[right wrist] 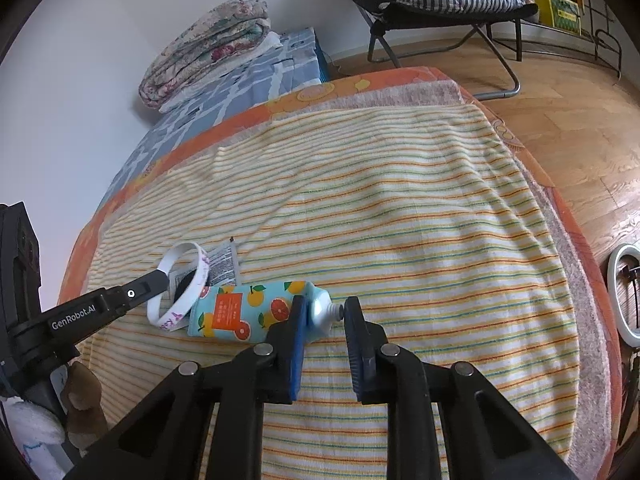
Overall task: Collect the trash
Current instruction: 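Grasp the white band with the left tool while the right tool grasps the orange-print packet, then carry the white band and orange-print packet over the blue basket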
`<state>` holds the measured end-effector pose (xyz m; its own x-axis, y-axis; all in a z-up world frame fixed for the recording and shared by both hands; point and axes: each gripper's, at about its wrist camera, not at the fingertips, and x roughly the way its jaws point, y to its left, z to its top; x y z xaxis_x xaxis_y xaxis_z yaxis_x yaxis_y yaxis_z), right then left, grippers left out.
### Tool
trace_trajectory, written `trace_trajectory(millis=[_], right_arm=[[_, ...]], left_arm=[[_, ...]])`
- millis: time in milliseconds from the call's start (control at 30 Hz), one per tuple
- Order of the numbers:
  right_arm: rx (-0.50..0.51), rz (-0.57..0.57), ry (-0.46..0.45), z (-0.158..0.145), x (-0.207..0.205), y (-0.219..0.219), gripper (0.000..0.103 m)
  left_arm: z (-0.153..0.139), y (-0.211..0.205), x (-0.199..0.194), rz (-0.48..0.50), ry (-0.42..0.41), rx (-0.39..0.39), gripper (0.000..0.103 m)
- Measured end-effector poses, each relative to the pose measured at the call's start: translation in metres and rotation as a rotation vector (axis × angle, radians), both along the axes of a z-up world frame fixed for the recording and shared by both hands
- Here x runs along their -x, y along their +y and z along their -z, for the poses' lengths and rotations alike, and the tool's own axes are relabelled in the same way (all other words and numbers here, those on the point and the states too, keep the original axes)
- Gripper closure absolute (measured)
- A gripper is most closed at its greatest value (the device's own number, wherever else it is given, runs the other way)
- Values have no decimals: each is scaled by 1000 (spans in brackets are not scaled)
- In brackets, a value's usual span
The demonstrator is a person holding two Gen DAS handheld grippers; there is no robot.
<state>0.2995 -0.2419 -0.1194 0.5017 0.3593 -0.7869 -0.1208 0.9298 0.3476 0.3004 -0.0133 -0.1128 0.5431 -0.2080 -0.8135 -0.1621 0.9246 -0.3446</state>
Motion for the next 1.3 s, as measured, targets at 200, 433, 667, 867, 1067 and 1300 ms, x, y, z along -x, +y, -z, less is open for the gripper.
trace_trajectory(millis=[200, 433, 667, 867, 1067, 1300], right_arm=[[24, -5, -28, -12, 12, -2, 85], [50, -21, -69, -35, 33, -5, 85], [44, -36, -117, -67, 65, -10, 85], [67, -90, -170, -92, 106, -6, 85], [65, -139, -204, -109, 148, -5, 85], [106, -238, -237, -113, 206, 6, 85]], left_arm=[[-13, 7, 11, -2, -17, -19, 101], [-35, 18, 35, -8, -41, -55, 101], [-60, 25, 70, -4, -63, -81, 101], [-83, 30, 114, 13, -90, -107, 101], [-104, 30, 166, 38, -119, -140, 101], [-113, 30, 232, 70, -140, -178, 101]])
